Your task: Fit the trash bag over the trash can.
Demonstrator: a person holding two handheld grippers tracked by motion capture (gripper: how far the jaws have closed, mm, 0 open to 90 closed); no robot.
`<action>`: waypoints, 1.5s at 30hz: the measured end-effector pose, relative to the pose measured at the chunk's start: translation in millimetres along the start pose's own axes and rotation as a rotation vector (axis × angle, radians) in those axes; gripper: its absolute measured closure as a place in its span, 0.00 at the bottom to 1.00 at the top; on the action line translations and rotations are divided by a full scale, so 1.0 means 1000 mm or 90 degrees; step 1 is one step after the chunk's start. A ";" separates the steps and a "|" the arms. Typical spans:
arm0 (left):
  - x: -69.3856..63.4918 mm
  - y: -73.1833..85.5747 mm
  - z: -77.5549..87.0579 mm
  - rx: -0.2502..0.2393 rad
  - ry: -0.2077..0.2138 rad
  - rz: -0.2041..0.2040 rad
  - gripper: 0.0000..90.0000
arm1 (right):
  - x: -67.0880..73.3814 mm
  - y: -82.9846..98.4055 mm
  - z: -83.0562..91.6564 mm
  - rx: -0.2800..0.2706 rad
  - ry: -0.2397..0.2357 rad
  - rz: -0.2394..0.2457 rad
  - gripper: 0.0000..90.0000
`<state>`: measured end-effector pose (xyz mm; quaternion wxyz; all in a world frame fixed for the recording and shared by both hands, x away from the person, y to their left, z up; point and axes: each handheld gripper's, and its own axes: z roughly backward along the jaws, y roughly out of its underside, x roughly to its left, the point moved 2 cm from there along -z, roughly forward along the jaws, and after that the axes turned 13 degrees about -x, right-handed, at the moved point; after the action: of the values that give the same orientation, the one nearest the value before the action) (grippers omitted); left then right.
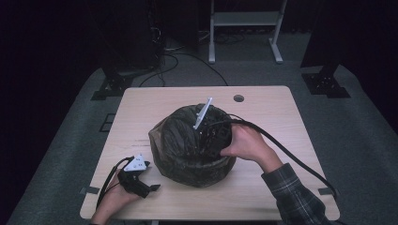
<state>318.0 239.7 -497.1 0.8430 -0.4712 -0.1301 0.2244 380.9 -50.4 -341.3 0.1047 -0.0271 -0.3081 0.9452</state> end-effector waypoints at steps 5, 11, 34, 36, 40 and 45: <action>0.000 0.000 0.000 0.000 0.001 0.000 0.00 | 0.001 -0.004 0.014 -0.036 0.022 0.006 0.08; 0.000 0.000 0.000 0.000 0.001 -0.001 0.00 | 0.002 -0.022 0.048 -0.128 0.043 0.026 0.08; 0.000 0.000 0.000 0.000 0.002 -0.001 0.00 | -0.003 -0.070 -0.043 -0.061 0.001 0.027 0.08; 0.000 0.000 0.000 0.000 0.002 -0.001 0.00 | -0.003 -0.068 -0.052 -0.029 0.001 0.028 0.05; 0.000 0.000 0.000 0.000 0.002 -0.002 0.00 | -0.002 -0.064 -0.065 0.022 -0.001 0.035 0.02; 0.000 0.000 0.000 0.000 0.002 -0.002 0.00 | -0.001 -0.067 -0.051 -0.013 0.010 0.042 0.02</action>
<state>318.2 239.4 -497.1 0.8436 -0.4716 -0.1294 0.2219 400.2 31.7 -343.4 0.0756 -0.0458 -0.3156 0.9448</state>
